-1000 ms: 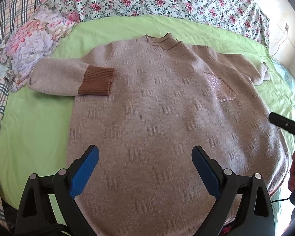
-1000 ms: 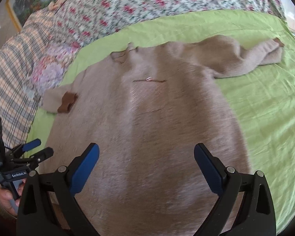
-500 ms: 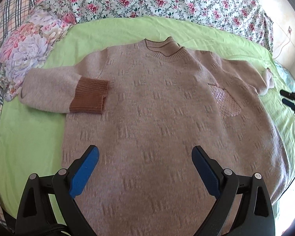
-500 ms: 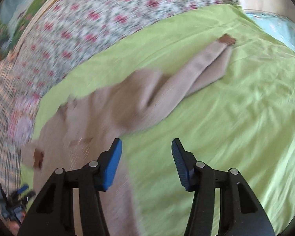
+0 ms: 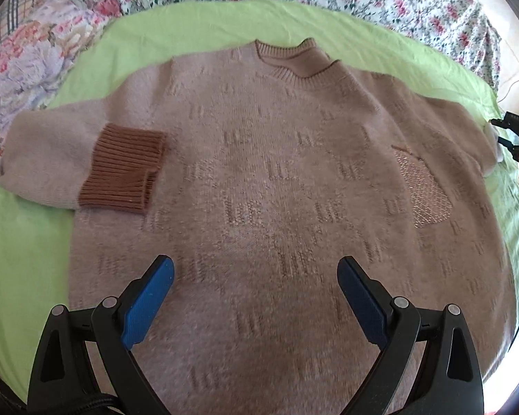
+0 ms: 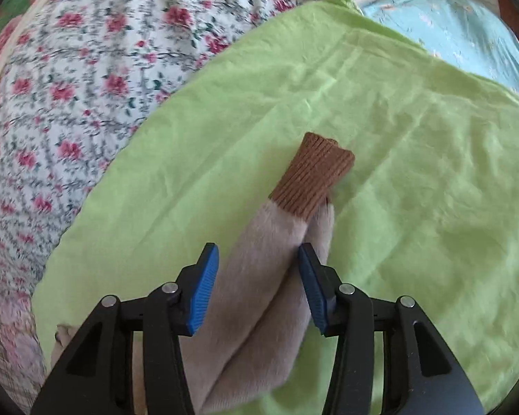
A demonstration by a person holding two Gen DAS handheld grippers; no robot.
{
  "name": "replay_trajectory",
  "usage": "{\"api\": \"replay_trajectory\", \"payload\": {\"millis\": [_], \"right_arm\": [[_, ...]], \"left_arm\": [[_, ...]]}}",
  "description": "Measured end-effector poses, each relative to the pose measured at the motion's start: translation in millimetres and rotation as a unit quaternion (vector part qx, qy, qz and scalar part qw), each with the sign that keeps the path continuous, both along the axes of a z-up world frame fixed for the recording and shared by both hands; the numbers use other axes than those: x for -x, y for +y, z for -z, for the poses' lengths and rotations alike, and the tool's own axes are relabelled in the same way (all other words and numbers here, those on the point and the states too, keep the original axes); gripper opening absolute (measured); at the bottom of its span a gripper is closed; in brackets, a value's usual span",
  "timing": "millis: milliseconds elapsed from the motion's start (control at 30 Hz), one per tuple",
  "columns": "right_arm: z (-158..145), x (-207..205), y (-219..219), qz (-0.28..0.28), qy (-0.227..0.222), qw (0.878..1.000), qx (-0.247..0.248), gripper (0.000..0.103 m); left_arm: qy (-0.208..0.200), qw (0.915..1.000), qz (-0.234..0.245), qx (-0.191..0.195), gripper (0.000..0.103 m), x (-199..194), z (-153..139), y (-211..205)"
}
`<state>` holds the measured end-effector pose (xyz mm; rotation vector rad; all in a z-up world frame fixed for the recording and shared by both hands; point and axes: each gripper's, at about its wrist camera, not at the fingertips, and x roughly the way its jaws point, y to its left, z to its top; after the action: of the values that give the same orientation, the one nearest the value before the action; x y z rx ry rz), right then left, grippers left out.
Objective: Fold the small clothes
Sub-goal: 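Grasp the brown cuff of the sleeve with the right gripper and lift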
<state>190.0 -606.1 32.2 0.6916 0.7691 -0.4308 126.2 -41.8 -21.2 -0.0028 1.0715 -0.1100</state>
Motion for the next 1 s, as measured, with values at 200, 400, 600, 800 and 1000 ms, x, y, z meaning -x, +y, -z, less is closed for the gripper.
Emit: {"api": "replay_trajectory", "payload": {"millis": [200, 400, 600, 800, 1000], "right_arm": [[-11.0, -15.2, 16.1, -0.029, -0.010, 0.999, 0.026, 0.007], [-46.6, -19.4, 105.0, -0.147, -0.071, 0.986, 0.026, 0.007], [-60.1, -20.2, 241.7, -0.285, -0.126, 0.950, -0.025, 0.007], [-38.8, -35.4, 379.2, -0.406, -0.104, 0.904, -0.084, 0.007], [7.8, -45.5, 485.5, -0.482, -0.053, 0.867, -0.115, 0.007]], "left_arm": [[0.012, 0.9999, -0.003, 0.005, 0.096, -9.4, 11.2, -1.4], [0.007, 0.9996, -0.006, 0.027, 0.096, -6.4, 9.2, 8.8], [-0.006, 0.9985, -0.018, 0.052, 0.096, 7.3, 2.6, 33.0], [-0.013, 0.9942, -0.030, 0.102, 0.096, 21.0, -7.3, 62.0], [-0.012, 0.9875, -0.033, 0.154, 0.096, 22.6, -9.1, 82.9]]}}
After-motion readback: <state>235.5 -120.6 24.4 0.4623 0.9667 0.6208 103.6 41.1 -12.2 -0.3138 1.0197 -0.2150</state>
